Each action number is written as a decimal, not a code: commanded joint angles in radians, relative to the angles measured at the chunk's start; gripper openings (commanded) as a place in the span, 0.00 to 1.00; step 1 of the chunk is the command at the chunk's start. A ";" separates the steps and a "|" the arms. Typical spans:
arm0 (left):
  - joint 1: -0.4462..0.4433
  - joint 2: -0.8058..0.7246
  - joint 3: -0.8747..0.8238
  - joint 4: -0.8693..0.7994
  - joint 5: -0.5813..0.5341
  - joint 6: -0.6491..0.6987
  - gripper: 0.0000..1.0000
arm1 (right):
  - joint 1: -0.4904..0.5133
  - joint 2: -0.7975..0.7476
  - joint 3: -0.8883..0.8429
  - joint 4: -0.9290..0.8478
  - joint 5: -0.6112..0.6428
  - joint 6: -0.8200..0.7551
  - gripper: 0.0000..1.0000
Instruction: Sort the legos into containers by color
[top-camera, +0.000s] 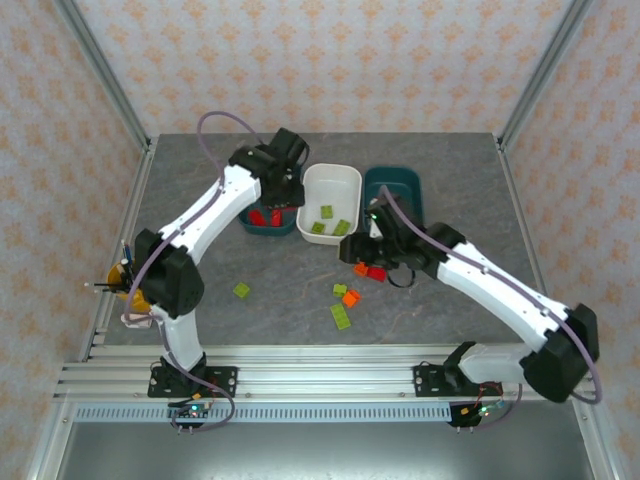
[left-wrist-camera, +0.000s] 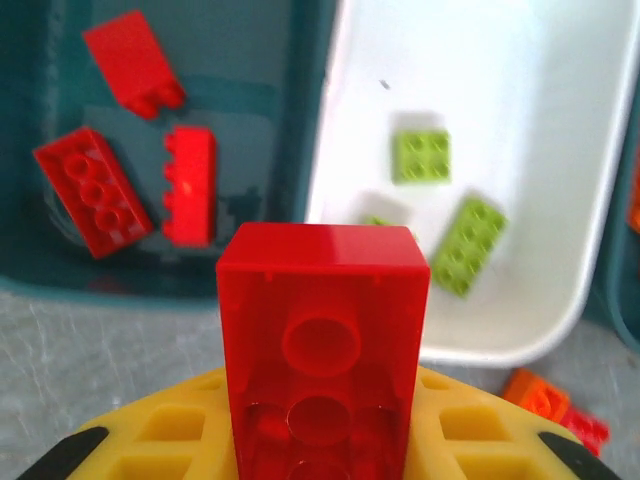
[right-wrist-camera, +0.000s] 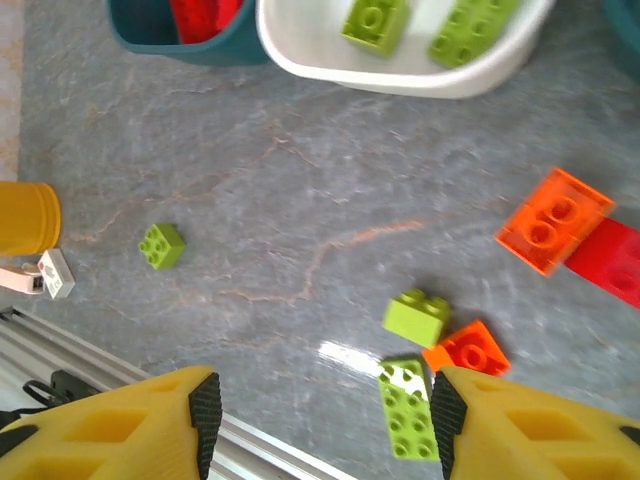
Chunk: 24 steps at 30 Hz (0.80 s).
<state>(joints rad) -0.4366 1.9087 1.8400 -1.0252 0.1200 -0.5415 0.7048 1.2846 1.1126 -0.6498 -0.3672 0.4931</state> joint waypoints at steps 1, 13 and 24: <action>0.060 0.150 0.119 -0.049 0.035 0.002 0.29 | 0.009 0.074 0.090 0.063 0.013 -0.005 0.59; 0.173 0.499 0.450 -0.093 0.046 0.031 0.30 | 0.009 0.205 0.199 0.060 -0.014 -0.006 0.59; 0.171 0.512 0.450 -0.084 0.061 0.026 0.47 | 0.009 0.231 0.194 0.054 -0.023 -0.007 0.59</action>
<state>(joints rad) -0.2604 2.4313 2.2601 -1.0821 0.1768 -0.5217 0.7109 1.5009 1.2831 -0.5968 -0.3866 0.4931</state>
